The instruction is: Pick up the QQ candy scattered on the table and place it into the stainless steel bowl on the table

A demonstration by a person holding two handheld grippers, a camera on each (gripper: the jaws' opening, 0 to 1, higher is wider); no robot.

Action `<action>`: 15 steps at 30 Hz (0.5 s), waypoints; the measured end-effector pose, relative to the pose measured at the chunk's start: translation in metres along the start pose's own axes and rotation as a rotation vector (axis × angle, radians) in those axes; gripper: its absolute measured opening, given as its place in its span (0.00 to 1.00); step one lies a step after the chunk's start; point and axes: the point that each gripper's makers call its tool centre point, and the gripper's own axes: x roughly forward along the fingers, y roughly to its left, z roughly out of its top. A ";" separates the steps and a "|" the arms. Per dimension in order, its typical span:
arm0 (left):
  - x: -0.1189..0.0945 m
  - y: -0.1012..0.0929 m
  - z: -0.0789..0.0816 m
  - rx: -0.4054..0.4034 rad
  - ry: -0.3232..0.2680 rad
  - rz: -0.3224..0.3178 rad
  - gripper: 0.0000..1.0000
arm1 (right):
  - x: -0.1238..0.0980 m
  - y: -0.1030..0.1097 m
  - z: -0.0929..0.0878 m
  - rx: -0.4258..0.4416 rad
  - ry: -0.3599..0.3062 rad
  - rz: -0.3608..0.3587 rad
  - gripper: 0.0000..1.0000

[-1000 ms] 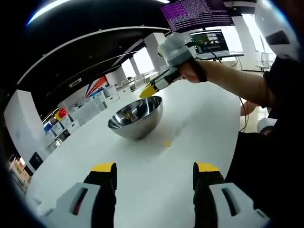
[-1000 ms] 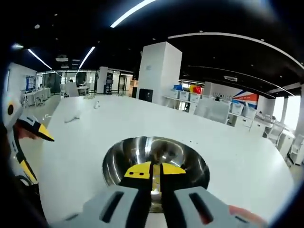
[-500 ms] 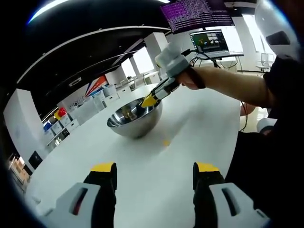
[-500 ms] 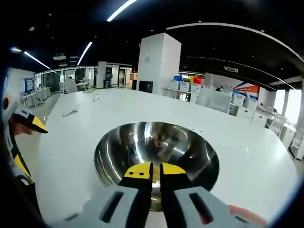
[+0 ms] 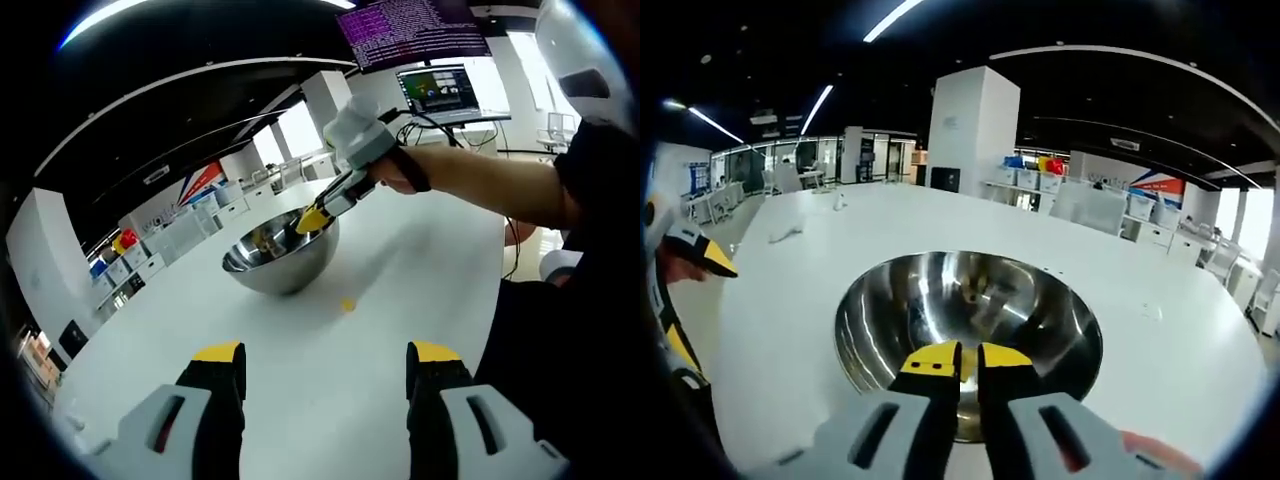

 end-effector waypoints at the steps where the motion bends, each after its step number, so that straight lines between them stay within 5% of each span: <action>1: 0.000 0.000 -0.001 0.002 0.003 0.001 0.65 | 0.000 0.000 0.000 0.005 0.000 -0.003 0.06; 5: -0.001 0.000 -0.001 0.000 0.001 0.000 0.65 | -0.001 0.000 0.001 -0.011 -0.011 -0.008 0.08; 9: -0.001 0.000 -0.002 0.005 0.006 0.001 0.65 | -0.002 0.001 0.012 -0.051 -0.084 -0.007 0.42; 15: -0.002 0.001 0.000 0.006 0.004 0.003 0.65 | -0.003 -0.006 0.022 -0.030 -0.118 -0.023 0.36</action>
